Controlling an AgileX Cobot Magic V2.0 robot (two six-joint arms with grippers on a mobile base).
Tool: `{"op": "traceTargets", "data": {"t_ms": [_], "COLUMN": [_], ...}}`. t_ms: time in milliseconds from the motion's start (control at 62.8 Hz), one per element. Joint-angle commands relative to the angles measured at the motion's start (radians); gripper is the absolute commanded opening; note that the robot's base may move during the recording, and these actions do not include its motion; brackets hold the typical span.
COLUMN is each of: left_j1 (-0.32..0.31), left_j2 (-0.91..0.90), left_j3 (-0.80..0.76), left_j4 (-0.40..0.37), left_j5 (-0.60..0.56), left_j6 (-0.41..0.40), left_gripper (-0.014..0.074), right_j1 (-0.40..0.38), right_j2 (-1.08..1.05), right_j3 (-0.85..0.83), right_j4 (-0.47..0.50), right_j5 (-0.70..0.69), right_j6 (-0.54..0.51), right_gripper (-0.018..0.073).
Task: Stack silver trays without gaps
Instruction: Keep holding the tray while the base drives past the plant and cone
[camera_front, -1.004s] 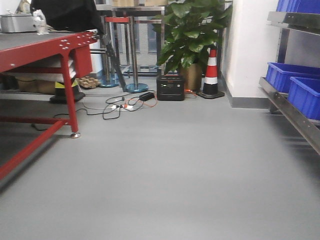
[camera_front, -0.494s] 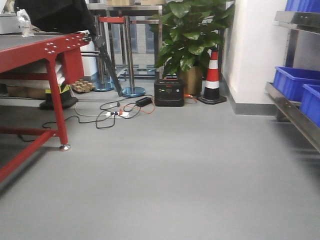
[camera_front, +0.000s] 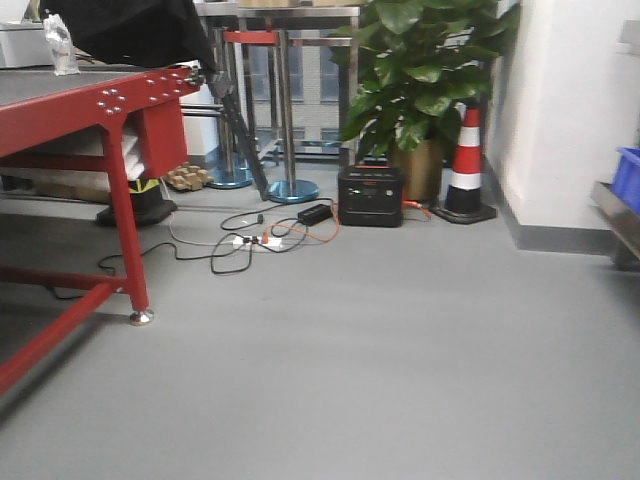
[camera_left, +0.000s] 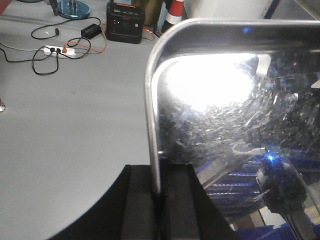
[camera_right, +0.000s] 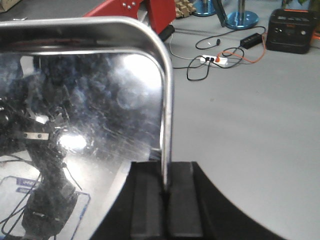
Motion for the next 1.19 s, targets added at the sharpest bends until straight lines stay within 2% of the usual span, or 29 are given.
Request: {"op": "traceTargets", "data": {"t_ms": [0,1179], "left_j1": [-0.009,-0.009], "left_j2": [-0.012,-0.012], "left_j3": [-0.013,-0.013], "left_j4": [-0.044,-0.044], "left_j5": [-0.029,-0.036], "left_j6": [0.001,0.001], "left_gripper": [-0.0017,-0.0017], "right_j1": [0.005,0.005], "right_j2": [-0.009,-0.009], "right_j3": [-0.004,-0.004], "right_j4": [-0.001,-0.001], "right_j5": [-0.077,-0.079], "right_j6": [-0.009,-0.009], "right_gripper": [-0.0057,-0.0057]}}
